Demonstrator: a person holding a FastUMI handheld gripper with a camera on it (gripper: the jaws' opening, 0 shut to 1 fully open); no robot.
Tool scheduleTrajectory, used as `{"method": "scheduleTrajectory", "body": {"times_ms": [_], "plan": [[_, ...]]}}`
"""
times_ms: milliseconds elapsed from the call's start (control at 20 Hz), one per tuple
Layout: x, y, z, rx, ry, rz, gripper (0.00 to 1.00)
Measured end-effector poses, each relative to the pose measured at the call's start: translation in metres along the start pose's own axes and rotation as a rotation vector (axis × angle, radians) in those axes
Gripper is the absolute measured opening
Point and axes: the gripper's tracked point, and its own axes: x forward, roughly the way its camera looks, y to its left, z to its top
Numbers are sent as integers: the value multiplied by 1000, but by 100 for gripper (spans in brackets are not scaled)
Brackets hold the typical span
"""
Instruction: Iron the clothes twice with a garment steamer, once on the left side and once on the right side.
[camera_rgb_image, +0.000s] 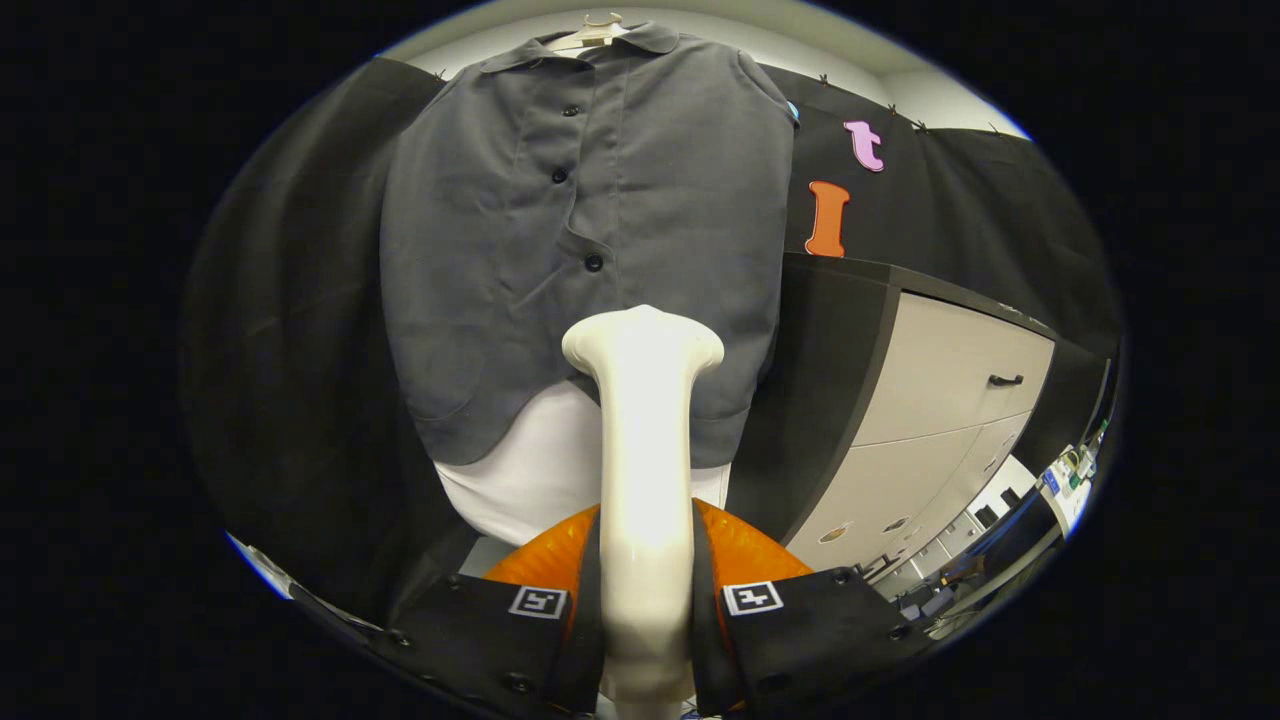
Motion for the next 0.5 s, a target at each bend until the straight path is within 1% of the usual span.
{"method": "scheduleTrajectory", "body": {"times_ms": [100,250,400,500], "plan": [[-3,5,-6,-13,10,10,43],[-7,25,-27,-39,50,49,43],[-19,56,-39,-60,70,109,43],[-30,85,-38,-69,62,180,43]]}}
